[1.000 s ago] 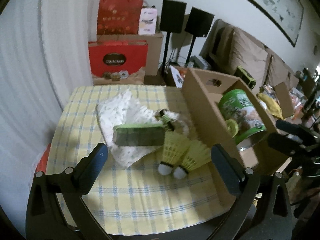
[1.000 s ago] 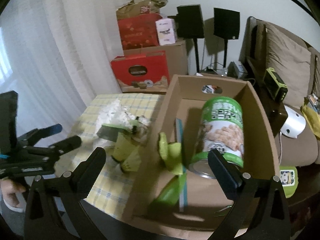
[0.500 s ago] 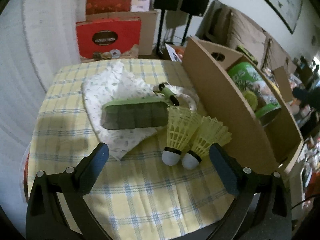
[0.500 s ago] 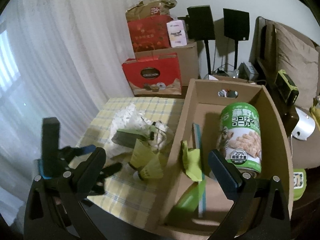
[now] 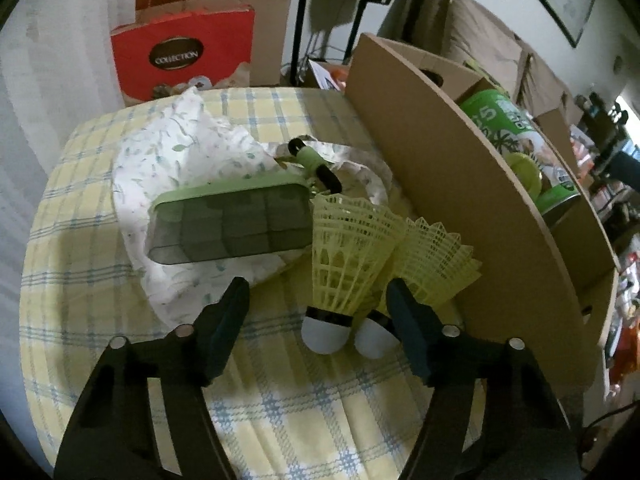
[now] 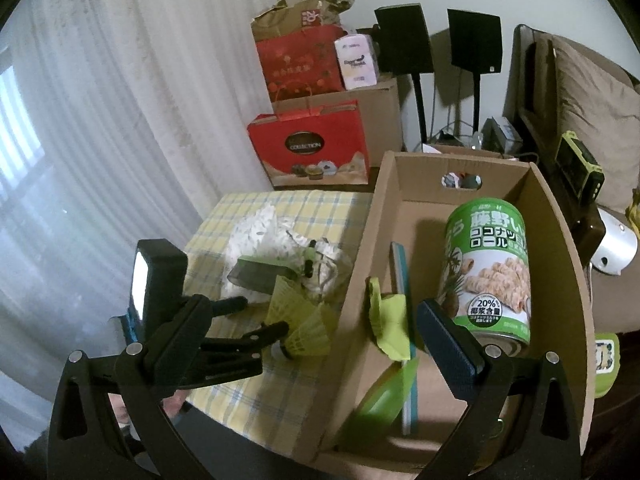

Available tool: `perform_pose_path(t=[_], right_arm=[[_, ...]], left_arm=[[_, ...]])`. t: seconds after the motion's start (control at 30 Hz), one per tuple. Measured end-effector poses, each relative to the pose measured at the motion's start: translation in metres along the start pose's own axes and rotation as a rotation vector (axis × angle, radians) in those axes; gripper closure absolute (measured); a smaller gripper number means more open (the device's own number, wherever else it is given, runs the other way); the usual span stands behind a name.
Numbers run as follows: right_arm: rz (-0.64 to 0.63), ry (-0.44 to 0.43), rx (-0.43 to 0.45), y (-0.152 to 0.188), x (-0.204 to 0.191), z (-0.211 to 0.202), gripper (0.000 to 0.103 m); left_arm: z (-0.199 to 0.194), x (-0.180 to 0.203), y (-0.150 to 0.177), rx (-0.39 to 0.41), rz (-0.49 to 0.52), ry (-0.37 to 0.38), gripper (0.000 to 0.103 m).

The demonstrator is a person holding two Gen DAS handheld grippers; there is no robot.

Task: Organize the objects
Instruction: 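Move the left tool back toward the yellow shuttlecocks on the table, then close the left gripper on a yellow shuttlecock's cork and lift it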

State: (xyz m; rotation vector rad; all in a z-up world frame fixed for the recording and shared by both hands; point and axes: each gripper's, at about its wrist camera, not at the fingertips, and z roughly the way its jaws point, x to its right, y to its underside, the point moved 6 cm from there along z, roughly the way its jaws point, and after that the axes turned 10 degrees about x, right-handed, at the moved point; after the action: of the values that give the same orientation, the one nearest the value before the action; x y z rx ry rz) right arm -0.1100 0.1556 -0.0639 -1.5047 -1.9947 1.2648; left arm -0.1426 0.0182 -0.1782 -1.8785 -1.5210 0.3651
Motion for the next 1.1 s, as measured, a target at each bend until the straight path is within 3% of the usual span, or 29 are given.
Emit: perform_pose_path(t=[0.1, 0.23, 0.47, 0.83, 1.1], right_arm=[[0.002, -0.002, -0.003, 0.0, 0.0, 0.0, 0.001], [0.001, -0.006, -0.01, 0.001, -0.001, 0.002, 0.001], [0.007, -0.013, -0.019, 0.005, -0.002, 0.004, 0.001], [-0.042, -0.038, -0.048, 0.009, -0.018, 0.014, 0.001], [-0.113, -0.049, -0.104, 0.017, -0.036, 0.032, 0.006]], left_arm=[[0.006, 0.002, 0.002, -0.016, 0.003, 0.007, 0.05], [0.011, 0.001, 0.003, -0.025, -0.018, 0.013, 0.052], [0.017, 0.0, 0.004, -0.049, -0.073, 0.09, 0.074], [-0.029, -0.011, -0.004, 0.044, -0.093, 0.096, 0.079], [-0.071, -0.038, -0.015, 0.132, -0.168, 0.071, 0.079]])
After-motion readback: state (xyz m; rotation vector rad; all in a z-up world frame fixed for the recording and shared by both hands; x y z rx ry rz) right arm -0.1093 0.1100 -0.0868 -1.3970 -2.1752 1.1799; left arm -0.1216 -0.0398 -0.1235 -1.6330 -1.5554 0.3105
